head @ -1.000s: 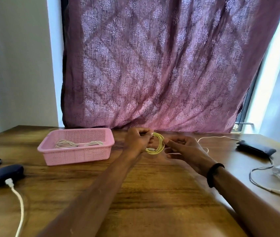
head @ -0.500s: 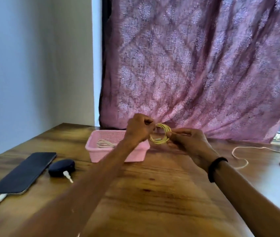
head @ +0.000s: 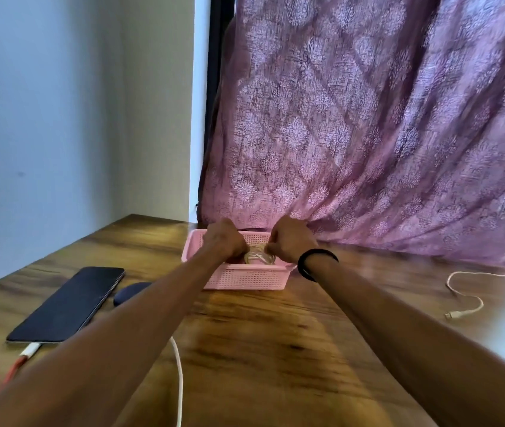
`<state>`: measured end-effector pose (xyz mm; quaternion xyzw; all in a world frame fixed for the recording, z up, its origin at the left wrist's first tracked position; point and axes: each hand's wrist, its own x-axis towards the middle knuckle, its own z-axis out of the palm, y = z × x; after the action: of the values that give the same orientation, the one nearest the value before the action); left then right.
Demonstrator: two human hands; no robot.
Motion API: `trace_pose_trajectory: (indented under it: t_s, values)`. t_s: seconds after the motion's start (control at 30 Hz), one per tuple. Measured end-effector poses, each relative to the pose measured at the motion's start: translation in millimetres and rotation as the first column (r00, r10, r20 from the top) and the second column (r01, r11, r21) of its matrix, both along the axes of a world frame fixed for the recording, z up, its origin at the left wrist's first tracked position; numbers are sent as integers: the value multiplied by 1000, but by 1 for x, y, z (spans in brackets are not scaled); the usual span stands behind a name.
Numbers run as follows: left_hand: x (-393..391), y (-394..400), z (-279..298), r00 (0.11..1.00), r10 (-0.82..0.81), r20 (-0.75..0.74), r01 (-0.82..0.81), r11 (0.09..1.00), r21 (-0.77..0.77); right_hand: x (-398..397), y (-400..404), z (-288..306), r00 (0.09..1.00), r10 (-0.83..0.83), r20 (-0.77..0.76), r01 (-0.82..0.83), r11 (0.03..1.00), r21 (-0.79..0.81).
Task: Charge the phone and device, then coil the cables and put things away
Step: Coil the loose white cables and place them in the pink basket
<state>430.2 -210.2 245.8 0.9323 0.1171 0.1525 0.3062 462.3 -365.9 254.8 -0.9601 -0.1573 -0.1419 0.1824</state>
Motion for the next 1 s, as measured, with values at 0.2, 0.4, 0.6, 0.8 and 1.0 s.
trace_pose_trajectory:
  t_s: [0.2,0.4,0.6,0.8,1.0]
  values:
    - [6,-1,6,998,-53,31,50,996,77,-1,-5,3,998,46,-41,-46,999,-1]
    - [1,-10,17,935,-177,308,132,978,162,-15,-24,11,998,48,45,-55,984,171]
    - [-25,-76,23,791,-388,474,305,921,244,-41,-81,14,995,-56,81,44,988,146]
    - [-40,-192,-23,727,-602,330,546,799,253,-74,-197,-11,899,-438,-4,436,894,101]
    - [-43,-265,-71,735,-607,302,556,794,244,-99,-281,-36,771,-632,-77,636,760,131]
